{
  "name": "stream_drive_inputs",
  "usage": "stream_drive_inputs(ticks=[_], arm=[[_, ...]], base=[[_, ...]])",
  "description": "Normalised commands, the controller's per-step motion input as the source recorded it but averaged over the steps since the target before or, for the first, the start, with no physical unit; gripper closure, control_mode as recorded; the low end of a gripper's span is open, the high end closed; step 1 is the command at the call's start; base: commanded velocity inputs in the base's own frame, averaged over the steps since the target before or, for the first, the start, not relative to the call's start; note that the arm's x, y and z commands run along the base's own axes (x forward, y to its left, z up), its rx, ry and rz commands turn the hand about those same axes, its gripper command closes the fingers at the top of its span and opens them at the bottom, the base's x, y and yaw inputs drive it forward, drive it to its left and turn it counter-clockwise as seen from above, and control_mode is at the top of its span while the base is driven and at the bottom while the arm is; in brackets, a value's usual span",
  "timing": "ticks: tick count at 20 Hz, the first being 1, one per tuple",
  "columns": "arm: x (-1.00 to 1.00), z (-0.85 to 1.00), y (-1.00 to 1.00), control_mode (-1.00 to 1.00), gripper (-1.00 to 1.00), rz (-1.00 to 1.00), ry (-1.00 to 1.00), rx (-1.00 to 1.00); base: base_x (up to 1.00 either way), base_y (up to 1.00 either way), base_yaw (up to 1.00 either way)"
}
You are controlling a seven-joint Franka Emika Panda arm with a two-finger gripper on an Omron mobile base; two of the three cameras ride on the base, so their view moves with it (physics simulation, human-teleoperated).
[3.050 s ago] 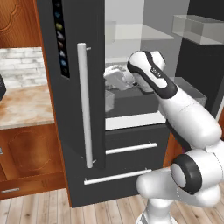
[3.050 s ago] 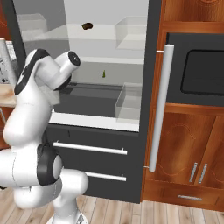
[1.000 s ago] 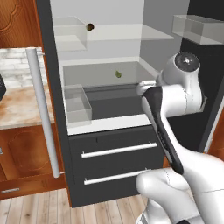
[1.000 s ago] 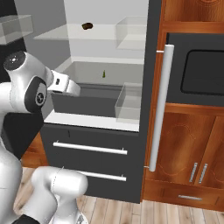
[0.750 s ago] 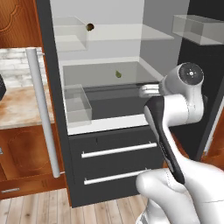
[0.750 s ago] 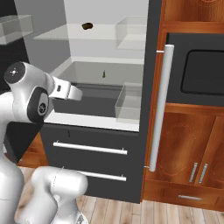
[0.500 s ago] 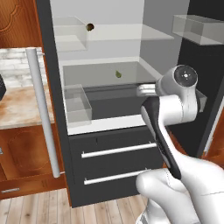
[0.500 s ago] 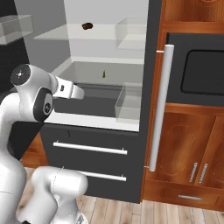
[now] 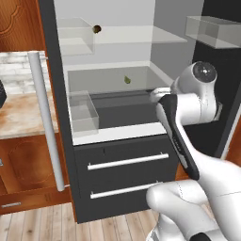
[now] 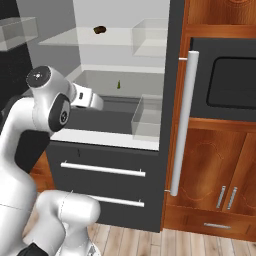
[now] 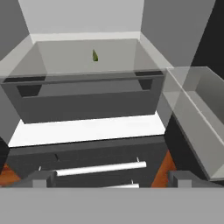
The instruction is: Take the lemon wedge from the fridge and place it on the plate with fish on the dining counter.
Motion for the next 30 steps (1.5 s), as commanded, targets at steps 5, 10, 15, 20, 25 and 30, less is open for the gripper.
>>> stream_drive_inputs(ticks=[5,10,15,20,25,30], arm=[[-0.01,0.0,0.0,-1.0,-1.0,0.0,0.0,0.0],[0.0,0.0,0.02,-1.0,-1.0,0.0,0.0,0.0],[0.11,0.0,0.0,1.0,-1.0,0.0,0.0,0.0],[0.0,0.0,0.0,1.0,-1.0,0.0,0.0,0.0],[0.0,0.0,0.0,1.0,-1.0,0.0,0.0,0.0],[0.0,0.0,0.0,1.0,-1.0,0.0,0.0,0.0]], base=[[0.0,0.0,0.0],[0.0,0.0,0.0],[0.37,0.01,0.0],[0.66,0.05,0.0],[0.59,0.32,-0.1],[0.52,0.17,0.0]])
